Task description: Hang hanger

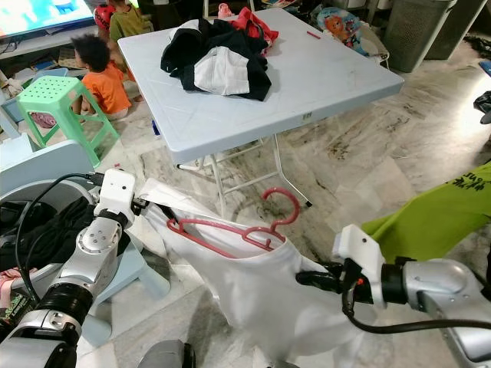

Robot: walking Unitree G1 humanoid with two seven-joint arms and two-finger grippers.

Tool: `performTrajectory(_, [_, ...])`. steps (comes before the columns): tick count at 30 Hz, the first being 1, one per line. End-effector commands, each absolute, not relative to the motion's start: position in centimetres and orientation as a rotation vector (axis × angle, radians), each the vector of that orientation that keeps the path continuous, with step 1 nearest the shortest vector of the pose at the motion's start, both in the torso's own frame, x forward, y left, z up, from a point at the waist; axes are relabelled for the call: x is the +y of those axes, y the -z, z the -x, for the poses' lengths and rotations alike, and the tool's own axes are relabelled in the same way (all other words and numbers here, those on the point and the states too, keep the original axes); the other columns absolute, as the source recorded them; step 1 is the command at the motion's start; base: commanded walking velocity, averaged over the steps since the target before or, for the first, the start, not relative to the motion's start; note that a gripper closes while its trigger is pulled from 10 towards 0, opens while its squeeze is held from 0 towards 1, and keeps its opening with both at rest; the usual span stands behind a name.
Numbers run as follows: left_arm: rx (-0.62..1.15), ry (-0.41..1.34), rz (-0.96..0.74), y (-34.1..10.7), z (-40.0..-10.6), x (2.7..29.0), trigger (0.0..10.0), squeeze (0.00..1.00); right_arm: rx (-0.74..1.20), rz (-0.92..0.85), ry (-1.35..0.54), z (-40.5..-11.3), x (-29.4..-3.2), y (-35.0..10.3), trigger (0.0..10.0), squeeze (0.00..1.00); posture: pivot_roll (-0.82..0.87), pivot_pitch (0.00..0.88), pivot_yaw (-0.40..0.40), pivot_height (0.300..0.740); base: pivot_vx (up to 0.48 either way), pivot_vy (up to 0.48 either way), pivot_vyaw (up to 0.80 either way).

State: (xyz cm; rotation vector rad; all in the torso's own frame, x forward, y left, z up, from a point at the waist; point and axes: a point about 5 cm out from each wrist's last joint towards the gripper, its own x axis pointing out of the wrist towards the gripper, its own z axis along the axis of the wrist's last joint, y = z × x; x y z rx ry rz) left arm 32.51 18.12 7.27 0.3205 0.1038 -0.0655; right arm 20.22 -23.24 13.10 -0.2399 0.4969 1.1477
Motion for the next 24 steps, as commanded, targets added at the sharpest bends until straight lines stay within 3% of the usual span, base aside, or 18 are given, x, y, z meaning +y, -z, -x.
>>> performTrajectory(1, [0.084, 0.017, -0.295, -8.1, -32.9, 19.7, 10.0, 0.0, 0.46, 0.241, -1.163, -20.4, -23.6, -14.9, 10.0, 0.0, -0.07, 0.0, 0.021, 0.74, 0.0, 0.0, 0.0])
performTrajectory(3, [0.079, 0.031, -0.284, -8.0, -32.8, 19.6, 10.0, 0.0, 0.449, 0.232, -1.163, -20.5, -23.6, -15.1, 10.0, 0.0, -0.07, 0.0, 0.022, 0.74, 0.0, 0.0, 0.0])
performTrajectory(4, [0.065, 0.045, -0.281, -8.1, -32.7, 19.4, 4.6, 0.0, 0.444, 0.233, -1.159, -20.7, -23.6, -15.2, 10.0, 0.0, -0.07, 0.0, 0.022, 0.74, 0.0, 0.0, 0.0])
performTrajectory(5, [0.055, 0.053, -0.259, -8.1, -32.6, 19.4, 0.0, 0.0, 0.444, 0.242, -1.152, -20.8, -23.8, -15.2, 10.0, 0.0, -0.07, 0.0, 0.021, 0.74, 0.0, 0.0, 0.0])
performTrajectory(9, [0.03, 0.068, -0.252, -8.3, -32.5, 19.3, 0.0, 0.0, 0.446, 0.236, -1.154, -20.8, -23.7, -15.1, 10.0, 0.0, -0.06, 0.0, 0.019, 0.74, 0.0, 0.0, 0.0])
performTrajectory(18, [0.06, 0.119, -0.222, -7.2, -32.0, 18.1, 0.0, 0.0, 0.151, -0.09, -1.183, -22.7, -20.9, -19.8, 10.0, 0.0, -0.06, 0.0, 0.013, 0.74, 0.0, 0.0, 0.0])
performTrajectory(24, [0.055, 0.133, -0.21, -7.1, -31.9, 17.6, 0.0, 0.0, 0.039, -0.187, -1.11, -24.5, -20.0, -20.9, 10.0, 0.0, -0.06, 0.0, 0.005, 0.74, 0.0, 0.0, 0.0])
